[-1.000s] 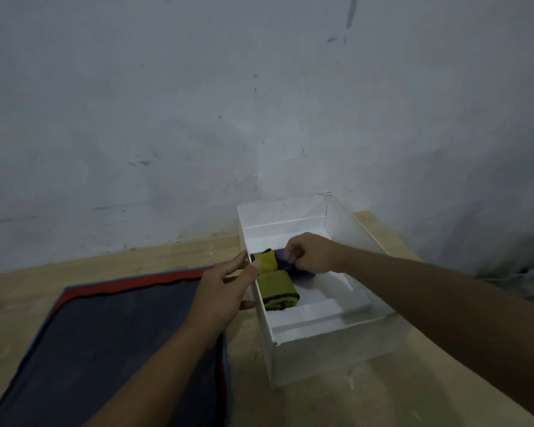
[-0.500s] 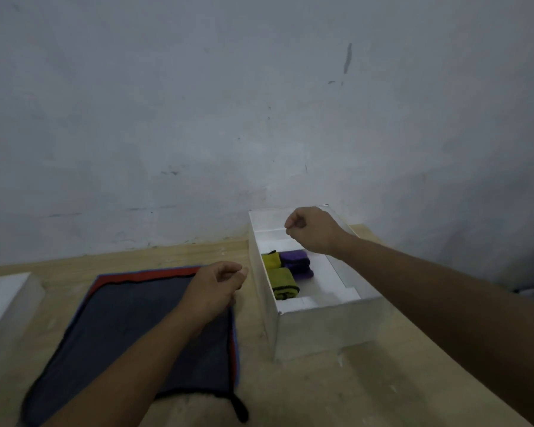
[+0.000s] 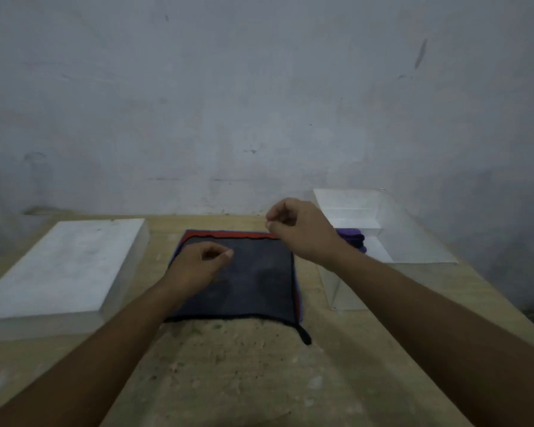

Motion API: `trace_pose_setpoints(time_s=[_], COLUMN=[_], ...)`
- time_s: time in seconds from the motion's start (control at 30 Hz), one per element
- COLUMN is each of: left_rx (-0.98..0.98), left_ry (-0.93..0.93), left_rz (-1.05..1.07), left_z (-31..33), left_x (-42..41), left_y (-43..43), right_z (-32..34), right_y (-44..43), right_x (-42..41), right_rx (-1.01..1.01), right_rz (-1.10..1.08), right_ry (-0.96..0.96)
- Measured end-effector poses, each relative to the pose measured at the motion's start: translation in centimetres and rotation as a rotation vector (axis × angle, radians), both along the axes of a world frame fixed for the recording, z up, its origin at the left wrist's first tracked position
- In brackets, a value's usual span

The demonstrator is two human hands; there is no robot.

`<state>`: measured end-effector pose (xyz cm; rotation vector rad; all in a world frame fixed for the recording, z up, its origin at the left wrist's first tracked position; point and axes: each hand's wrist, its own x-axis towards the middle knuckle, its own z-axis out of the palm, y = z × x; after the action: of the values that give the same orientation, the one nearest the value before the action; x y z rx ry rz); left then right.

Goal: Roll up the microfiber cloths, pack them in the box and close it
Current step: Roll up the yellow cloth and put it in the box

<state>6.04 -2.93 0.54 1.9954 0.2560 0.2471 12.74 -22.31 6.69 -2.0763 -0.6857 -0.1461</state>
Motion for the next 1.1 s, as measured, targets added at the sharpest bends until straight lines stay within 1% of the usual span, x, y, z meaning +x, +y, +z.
trace_pose_setpoints(time_s=[0.07,0.17,0.33,0.43,0.5,0.57,0.63,0.7,0.77,0.83,0.93,1.0,1.1], left_rx=[0.023,-0.031,0.040,0.172,0.292,0.391,0.463,0.496,0.498,0.475,0.415,0.342,0.261], left_ry=[0.000,0.012,0.057,0.096,0.119,0.181,0.248,0.292,0.288,0.270,0.258,0.256,0.268], left_rz=[0.049,0.143,0.194,0.200,0.202,0.217,0.228,0.231,0.240,0.261,0.279,0.274,0.276], left_z=[-0.9,-2.5,-6.8,-9.0,-10.0,-10.8,-11.4,-11.8,-11.9,-11.7,-11.1,-10.7,-10.2], left_x=[-1.5,-3.4,-4.6,-5.0,-5.1,-5.0,-4.8,-4.5,-4.2,-4.0,-3.5,-3.1,-3.1], left_y=[1.7,3.6,6.3,7.2,7.6,8.1,8.7,8.9,9.0,8.9,8.7,8.6,8.8], right_z=[-2.2,-5.7,-10.0,-12.0,-13.2,-14.7,-16.1,-16.8,-17.1,-17.6,-18.1,-18.3,-18.6], right_y=[0.8,1.1,0.5,-0.1,-0.6,-1.0,-1.4,-1.8,-2.2,-2.5,-2.6,-2.6,-3.0], right_x=[-1.2,-2.7,-3.8,-3.8,-3.4,-3.0,-2.8,-2.9,-3.1,-3.0,-2.9,-3.0,-2.8], right_rx=[-0.010,-0.025,-0.131,-0.188,-0.273,-0.356,-0.415,-0.460,-0.520,-0.582,-0.585,-0.627,-0.820], right_rz=[0.028,0.049,0.019,-0.012,-0.033,-0.077,-0.150,-0.213,-0.205,-0.186,-0.206,-0.201,-0.150], right_ry=[0.012,0.012,0.073,0.095,0.091,0.066,0.042,0.070,0.127,0.111,0.061,-0.040,-0.266])
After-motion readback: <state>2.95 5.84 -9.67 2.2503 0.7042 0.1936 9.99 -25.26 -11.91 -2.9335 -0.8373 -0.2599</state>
